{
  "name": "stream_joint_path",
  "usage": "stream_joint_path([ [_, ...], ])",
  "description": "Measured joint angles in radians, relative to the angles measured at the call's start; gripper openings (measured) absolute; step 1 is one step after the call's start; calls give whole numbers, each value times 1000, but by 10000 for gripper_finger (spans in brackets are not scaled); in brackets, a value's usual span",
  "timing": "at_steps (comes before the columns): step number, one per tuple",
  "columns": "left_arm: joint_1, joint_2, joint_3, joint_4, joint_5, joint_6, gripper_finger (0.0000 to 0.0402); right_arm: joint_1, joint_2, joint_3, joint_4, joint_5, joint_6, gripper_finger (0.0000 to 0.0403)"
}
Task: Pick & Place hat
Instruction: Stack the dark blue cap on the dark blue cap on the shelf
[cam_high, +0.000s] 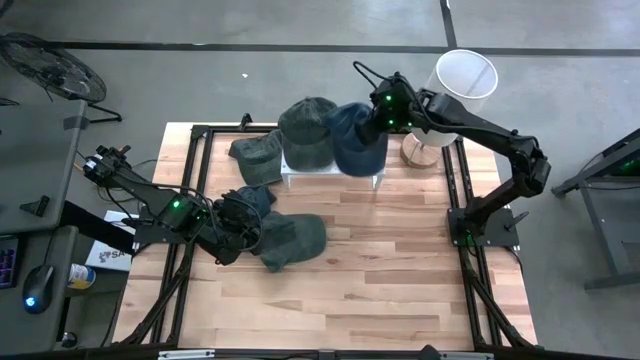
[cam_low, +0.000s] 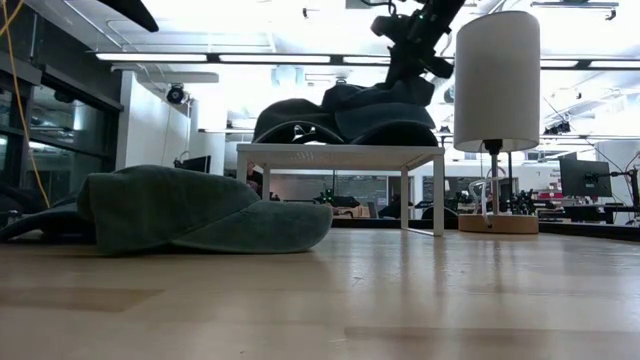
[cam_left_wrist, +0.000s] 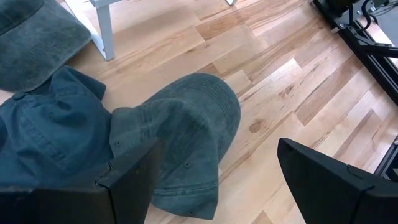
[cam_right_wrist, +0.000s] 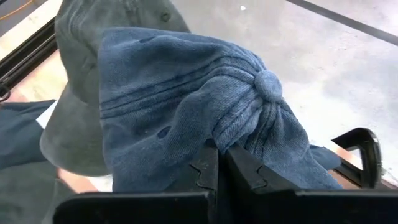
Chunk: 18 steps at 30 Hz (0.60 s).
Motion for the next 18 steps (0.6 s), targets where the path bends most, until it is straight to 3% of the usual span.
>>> stream_joint_path([
  [6,0,0,0,7,1,0,317,-1,0,0,-1,40,0,29],
  [18,0,0,0,6,2,0,317,0,0,0,14,5,10,94],
])
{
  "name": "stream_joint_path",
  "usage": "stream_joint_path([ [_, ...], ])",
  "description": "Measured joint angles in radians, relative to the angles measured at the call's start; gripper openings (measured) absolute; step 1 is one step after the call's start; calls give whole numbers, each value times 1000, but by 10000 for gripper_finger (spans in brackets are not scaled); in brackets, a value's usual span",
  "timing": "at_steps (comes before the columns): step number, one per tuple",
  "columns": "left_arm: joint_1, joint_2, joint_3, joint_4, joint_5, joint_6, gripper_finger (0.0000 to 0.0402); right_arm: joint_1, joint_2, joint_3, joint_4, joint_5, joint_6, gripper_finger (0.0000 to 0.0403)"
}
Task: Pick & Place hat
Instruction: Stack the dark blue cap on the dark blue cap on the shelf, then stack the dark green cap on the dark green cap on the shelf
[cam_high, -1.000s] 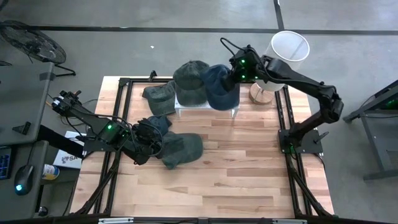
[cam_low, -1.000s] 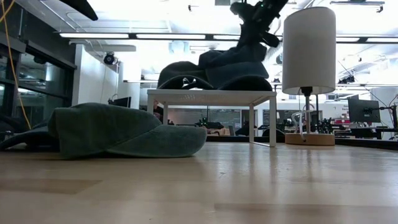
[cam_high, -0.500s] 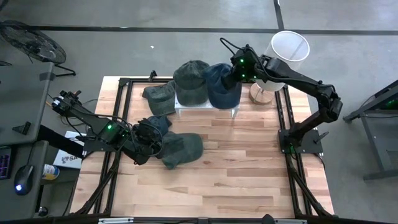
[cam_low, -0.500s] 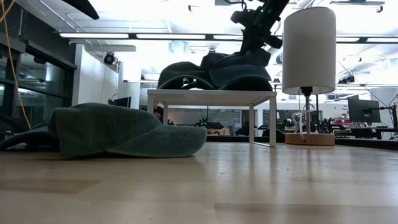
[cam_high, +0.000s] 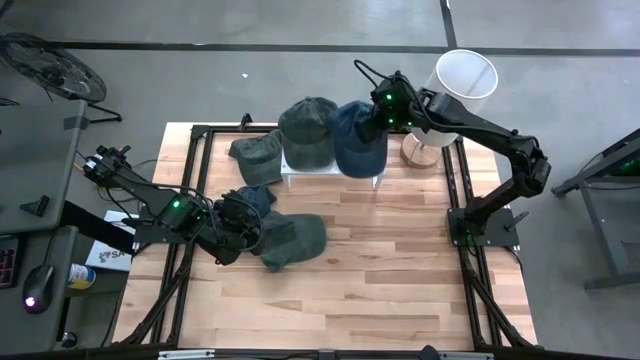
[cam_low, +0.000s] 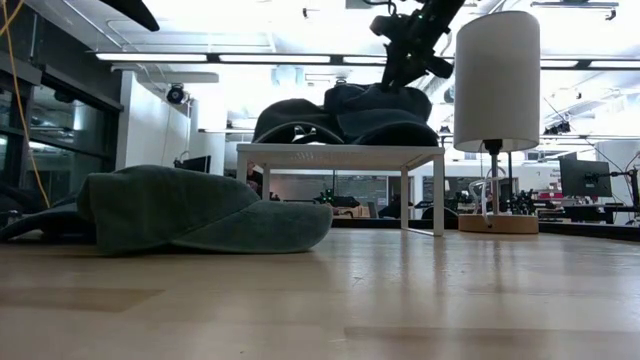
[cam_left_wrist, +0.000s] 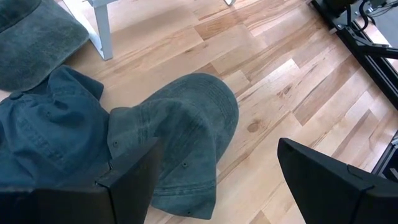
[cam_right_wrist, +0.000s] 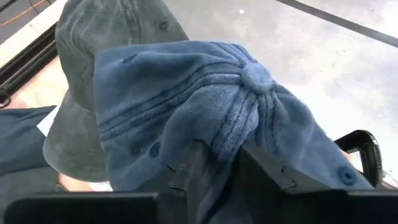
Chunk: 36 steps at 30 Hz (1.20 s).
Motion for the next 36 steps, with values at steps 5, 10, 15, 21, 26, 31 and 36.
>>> stream_joint_path([
  [5,0,0,0,0,0,0,317,0,0,0,46,-1,16,138],
  [10,0,0,0,0,1,0,317,0,0,0,119,-23,24,160],
  [15,0,0,0,0,2,0,317,0,0,21,143,-25,15,162],
  [21,0,0,0,0,2,0,317,0,-2,64,148,7,-9,163],
  [26,0,0,0,0,2,0,317,0,-2,109,153,-30,-25,163],
  [31,0,0,0,-1,2,0,317,12,-2,168,156,-166,-31,162],
  [36,0,0,0,-1,2,0,317,69,-2,222,154,-274,-54,163],
])
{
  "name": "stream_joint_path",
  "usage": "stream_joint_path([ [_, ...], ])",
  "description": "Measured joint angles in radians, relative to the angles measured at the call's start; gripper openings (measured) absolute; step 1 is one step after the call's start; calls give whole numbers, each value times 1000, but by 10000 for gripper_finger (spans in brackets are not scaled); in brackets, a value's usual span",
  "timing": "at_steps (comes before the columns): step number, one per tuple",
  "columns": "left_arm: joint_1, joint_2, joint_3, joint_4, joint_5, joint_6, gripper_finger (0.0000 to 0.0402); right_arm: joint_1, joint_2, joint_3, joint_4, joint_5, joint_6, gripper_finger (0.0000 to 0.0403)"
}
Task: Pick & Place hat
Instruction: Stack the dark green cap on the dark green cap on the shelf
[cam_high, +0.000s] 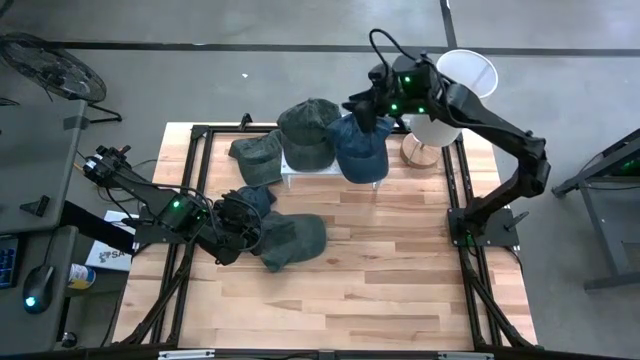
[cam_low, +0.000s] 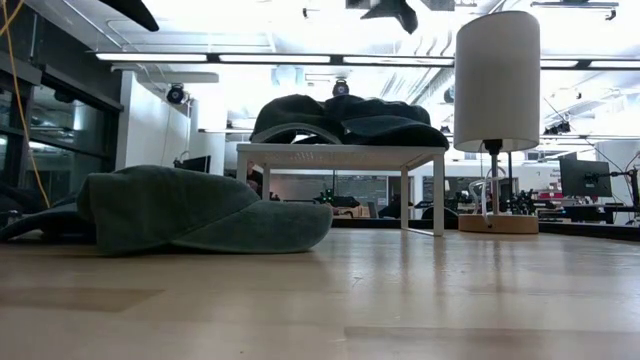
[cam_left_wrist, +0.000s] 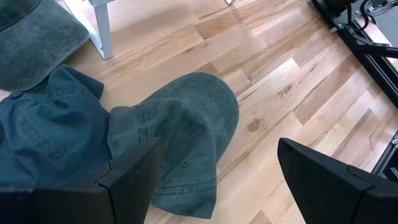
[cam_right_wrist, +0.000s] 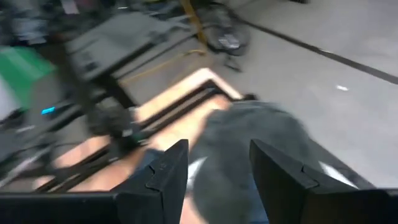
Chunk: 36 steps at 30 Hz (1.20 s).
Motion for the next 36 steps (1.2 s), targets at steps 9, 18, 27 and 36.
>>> stream_joint_path([
  [9,0,0,0,0,0,0,317,231,-1,-11,-21,-41,24,162],
  [18,0,0,0,0,0,0,317,507,-1,-262,118,16,284,162],
  [27,0,0,0,-2,3,8,317,708,0,-684,587,318,681,159],
  [36,0,0,0,-2,6,8,317,797,1,-999,918,518,920,156],
])
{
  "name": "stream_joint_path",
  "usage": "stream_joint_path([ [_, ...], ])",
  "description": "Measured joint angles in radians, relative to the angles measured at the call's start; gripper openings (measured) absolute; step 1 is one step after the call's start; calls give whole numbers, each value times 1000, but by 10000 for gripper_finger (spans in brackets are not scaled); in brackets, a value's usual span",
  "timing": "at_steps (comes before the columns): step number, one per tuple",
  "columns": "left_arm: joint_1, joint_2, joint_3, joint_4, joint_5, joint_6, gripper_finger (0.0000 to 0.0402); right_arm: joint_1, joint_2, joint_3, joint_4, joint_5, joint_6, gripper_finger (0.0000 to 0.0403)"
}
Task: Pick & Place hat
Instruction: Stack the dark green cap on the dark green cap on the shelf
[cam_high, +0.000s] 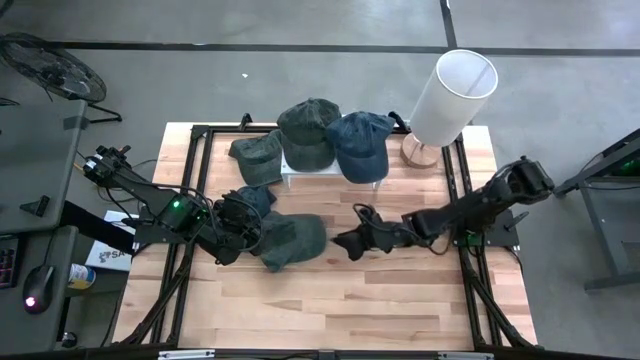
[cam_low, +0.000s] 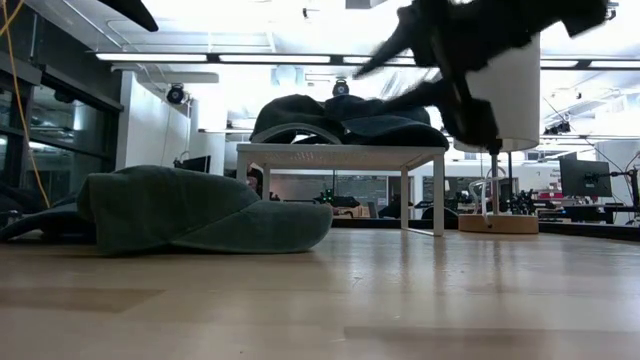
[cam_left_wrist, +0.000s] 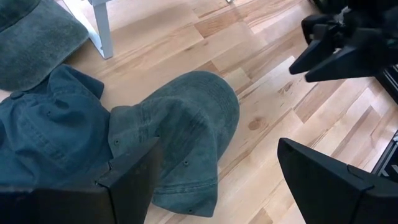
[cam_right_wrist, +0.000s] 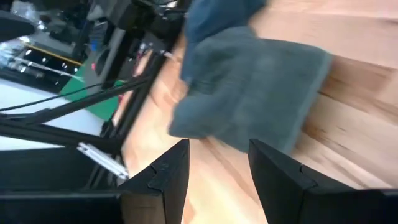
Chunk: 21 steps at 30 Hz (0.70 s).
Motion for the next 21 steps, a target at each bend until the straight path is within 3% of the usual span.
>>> stream_joint_path([
  [5,0,0,0,0,1,0,317,36,21,-53,37,36,41,157],
  [10,0,0,0,-1,2,0,317,57,125,-25,68,66,48,156],
  [21,0,0,0,-6,2,0,317,-4,311,48,158,36,70,156],
])
